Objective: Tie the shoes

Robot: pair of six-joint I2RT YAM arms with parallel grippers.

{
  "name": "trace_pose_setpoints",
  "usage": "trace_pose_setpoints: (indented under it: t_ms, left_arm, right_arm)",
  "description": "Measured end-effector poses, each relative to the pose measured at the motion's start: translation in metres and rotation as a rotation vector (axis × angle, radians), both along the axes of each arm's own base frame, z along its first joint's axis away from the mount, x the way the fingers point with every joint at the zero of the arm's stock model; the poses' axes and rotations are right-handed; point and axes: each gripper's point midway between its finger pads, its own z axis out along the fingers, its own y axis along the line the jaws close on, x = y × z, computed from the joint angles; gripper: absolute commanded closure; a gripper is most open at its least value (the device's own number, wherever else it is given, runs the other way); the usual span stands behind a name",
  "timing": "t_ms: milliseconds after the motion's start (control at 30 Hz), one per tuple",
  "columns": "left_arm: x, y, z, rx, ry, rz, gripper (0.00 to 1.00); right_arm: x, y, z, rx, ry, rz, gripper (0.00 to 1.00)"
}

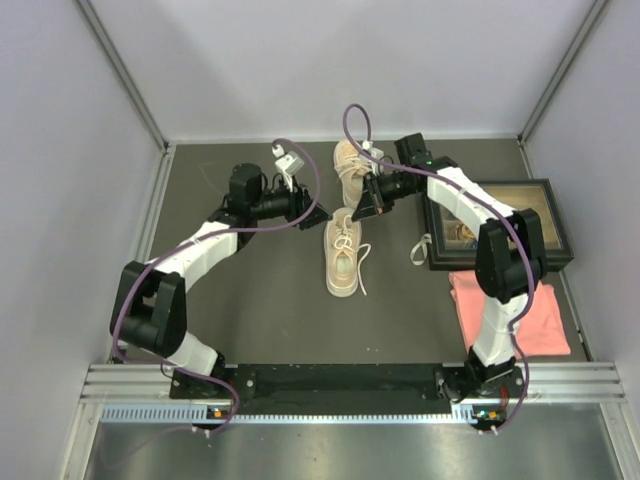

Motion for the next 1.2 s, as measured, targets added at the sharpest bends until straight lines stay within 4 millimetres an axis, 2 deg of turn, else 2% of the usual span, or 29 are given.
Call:
trace_pose_setpoints:
  t_ms: [167, 367, 533, 667, 800, 833, 867, 933, 967, 1133, 1167, 1200]
  left_arm:
    - [0.006, -0.007, -0.025, 0.046, -0.029, -0.03, 0.4]
    - [0.006, -0.012, -0.057, 0.079, 0.008, -0.068, 0.42]
    - [0.005, -0.019, -0.062, 0.08, -0.01, -0.089, 0.43]
    - [0.005, -0.026, -0.054, 0.056, -0.031, -0.099, 0.46]
    - [0.005, -0.03, -0.048, 0.028, -0.036, -0.105, 0.73]
    - [0.004, -0.032, -0.048, 0.023, -0.031, -0.112, 0.86]
    - [0.003, -0.033, -0.047, 0.017, -0.029, -0.117, 0.91]
    - [0.001, -0.034, -0.047, 0.008, -0.02, -0.128, 1.0]
    - [0.0, -0.035, -0.046, 0.004, -0.018, -0.131, 1.0]
    - [0.01, -0.028, -0.053, 0.01, -0.002, -0.091, 1.0]
    - [0.012, -0.027, -0.055, 0.011, 0.005, -0.083, 1.0]
    - [0.013, -0.026, -0.056, 0.012, 0.011, -0.077, 1.0]
  right_arm:
    - [-0.009, 0.014, 0.006, 0.02, -0.008, 0.043, 1.0]
    - [-0.013, 0.019, 0.008, 0.034, -0.007, 0.063, 1.0]
    - [-0.015, 0.02, 0.009, 0.04, -0.004, 0.07, 1.0]
    - [-0.016, 0.022, 0.01, 0.042, -0.003, 0.074, 1.0]
    - [-0.016, 0.023, 0.011, 0.044, -0.006, 0.077, 1.0]
    - [-0.015, 0.023, 0.011, 0.042, -0.011, 0.074, 1.0]
    - [-0.014, 0.022, 0.011, 0.039, -0.018, 0.071, 1.0]
    - [-0.011, 0.022, 0.011, 0.03, -0.028, 0.063, 0.95]
    - [-0.01, 0.021, 0.011, 0.028, -0.025, 0.057, 0.83]
    - [-0.008, 0.014, 0.018, 0.063, 0.051, 0.016, 0.55]
    - [-0.005, 0.01, 0.019, 0.068, 0.06, 0.004, 0.44]
    - [-0.003, 0.007, 0.019, 0.07, 0.071, -0.009, 0.41]
